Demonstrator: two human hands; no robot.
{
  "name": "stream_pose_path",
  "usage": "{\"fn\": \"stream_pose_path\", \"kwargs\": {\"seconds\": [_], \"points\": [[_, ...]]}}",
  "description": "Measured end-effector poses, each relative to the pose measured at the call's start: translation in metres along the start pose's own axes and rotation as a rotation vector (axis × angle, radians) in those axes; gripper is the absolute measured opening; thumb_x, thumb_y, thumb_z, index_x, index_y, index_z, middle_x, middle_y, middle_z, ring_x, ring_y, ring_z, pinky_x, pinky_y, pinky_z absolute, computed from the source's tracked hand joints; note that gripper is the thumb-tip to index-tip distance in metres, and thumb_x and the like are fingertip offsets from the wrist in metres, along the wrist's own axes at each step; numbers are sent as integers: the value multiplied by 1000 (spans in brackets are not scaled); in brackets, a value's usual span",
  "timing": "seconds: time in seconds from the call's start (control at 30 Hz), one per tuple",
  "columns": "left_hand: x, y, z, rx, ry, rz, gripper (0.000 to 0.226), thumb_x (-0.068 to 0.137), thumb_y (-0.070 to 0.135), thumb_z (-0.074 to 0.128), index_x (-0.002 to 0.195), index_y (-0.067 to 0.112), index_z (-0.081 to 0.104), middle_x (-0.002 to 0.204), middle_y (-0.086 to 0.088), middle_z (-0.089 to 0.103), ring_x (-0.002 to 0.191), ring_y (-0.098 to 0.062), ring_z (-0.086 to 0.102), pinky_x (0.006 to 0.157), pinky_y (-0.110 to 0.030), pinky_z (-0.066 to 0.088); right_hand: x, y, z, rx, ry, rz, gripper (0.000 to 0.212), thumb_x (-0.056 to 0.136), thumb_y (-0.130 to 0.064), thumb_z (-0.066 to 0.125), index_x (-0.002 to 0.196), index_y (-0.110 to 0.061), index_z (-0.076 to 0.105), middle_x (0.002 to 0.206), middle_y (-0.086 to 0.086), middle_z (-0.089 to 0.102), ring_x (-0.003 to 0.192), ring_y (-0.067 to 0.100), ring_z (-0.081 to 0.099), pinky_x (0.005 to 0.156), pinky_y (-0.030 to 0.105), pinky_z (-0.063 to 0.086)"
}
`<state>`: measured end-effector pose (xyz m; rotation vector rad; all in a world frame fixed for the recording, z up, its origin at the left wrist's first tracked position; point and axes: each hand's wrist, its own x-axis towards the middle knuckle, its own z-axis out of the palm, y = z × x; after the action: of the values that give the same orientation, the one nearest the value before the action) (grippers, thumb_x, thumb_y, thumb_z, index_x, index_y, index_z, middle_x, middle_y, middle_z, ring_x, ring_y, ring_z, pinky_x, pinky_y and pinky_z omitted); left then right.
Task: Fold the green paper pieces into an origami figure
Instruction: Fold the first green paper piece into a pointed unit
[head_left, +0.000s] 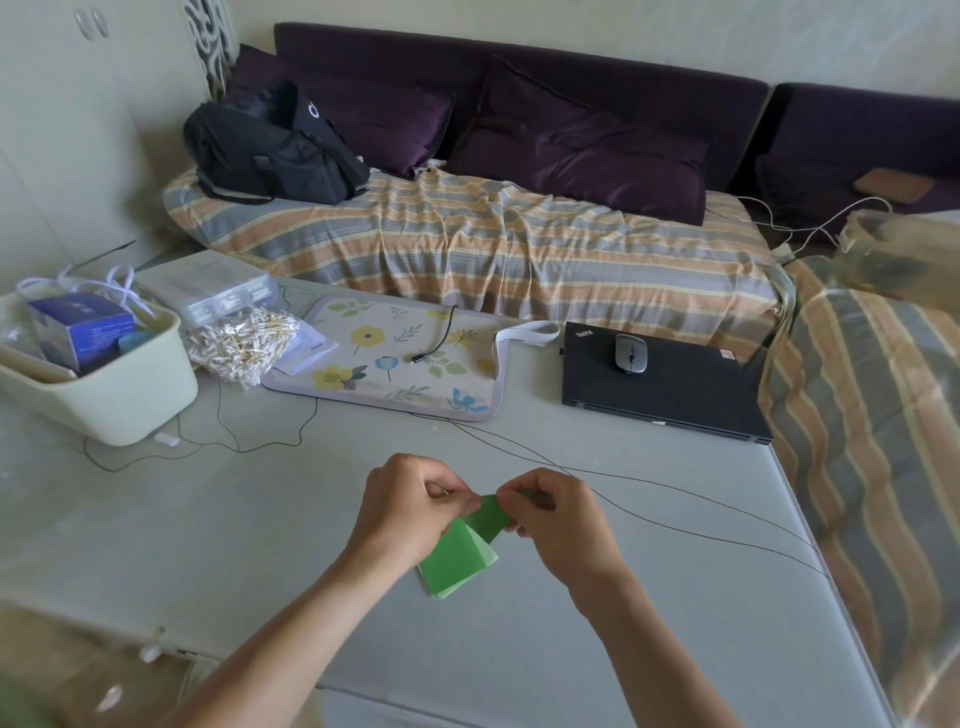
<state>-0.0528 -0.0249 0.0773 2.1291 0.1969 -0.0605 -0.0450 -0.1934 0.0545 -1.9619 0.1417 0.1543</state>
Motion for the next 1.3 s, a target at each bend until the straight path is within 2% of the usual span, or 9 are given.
{"fn": "stream_pose_path", "kwargs": {"seconds": [0.1,0.27,0.47,0.63,0.77,0.87,0.93,1.13,1.3], "points": [[1,-1,3,54,10,19,11,77,28,84,70,23,77,49,13,60,47,2,53,46,-9,35,-1,0,-1,-58,5,-15,13,87,-17,72,75,-23,73,65,-2,72,58,6,60,70,34,55],[2,-4,3,116,-59,75,7,77,32,83,73,30,77,67,12,72,66,1,63,56,-9,41,-5,-1,-1,-49,-57,-28,10,85,-15,74,76,-21,76,64,0,72,56,4,59,61,20,47],[4,-6,6,116,-34,21,12,86,20,75,75,23,77,67,11,71,63,4,62,54,-8,42,-5,-1,5,205,-50,30,11,91,-13,69,84,-11,77,75,12,75,65,14,64,69,29,54],[5,-7,10,85,-86,-54,11,90,22,72,79,23,75,78,9,72,74,-4,64,60,-19,42,-2,3,8,128,8,8,14,92,-18,66,81,-15,75,74,6,76,67,14,67,73,36,56],[5,-8,10,17,-43,-116,12,92,21,69,82,23,75,81,9,72,76,-6,65,59,-19,41,-3,1,14,235,-20,39,8,94,-19,68,91,-14,73,78,3,76,68,13,64,72,29,54],[6,-10,11,-88,2,-150,13,95,24,67,85,20,74,86,6,73,84,-13,67,67,-23,46,-3,1,16,293,-133,116,8,94,-12,68,96,-4,70,75,7,72,69,16,66,71,31,53],[6,-10,10,-132,-1,-180,15,96,26,65,86,18,74,86,4,74,86,-16,67,72,-27,48,-4,2,16,270,-137,111,8,94,-6,65,93,0,70,70,7,70,64,15,66,67,28,52],[4,-10,11,-95,-201,-244,17,89,20,62,85,7,72,72,0,67,70,-17,61,70,-29,43,0,5,12,181,6,104,15,91,-14,66,80,-17,75,69,3,70,62,13,58,67,31,51],[2,-4,6,-164,-42,-171,7,88,21,70,83,20,74,77,5,74,70,-12,72,70,-27,54,-2,4,11,-7,-17,49,14,87,-21,65,75,-23,72,60,-11,62,57,7,50,55,19,41]]}}
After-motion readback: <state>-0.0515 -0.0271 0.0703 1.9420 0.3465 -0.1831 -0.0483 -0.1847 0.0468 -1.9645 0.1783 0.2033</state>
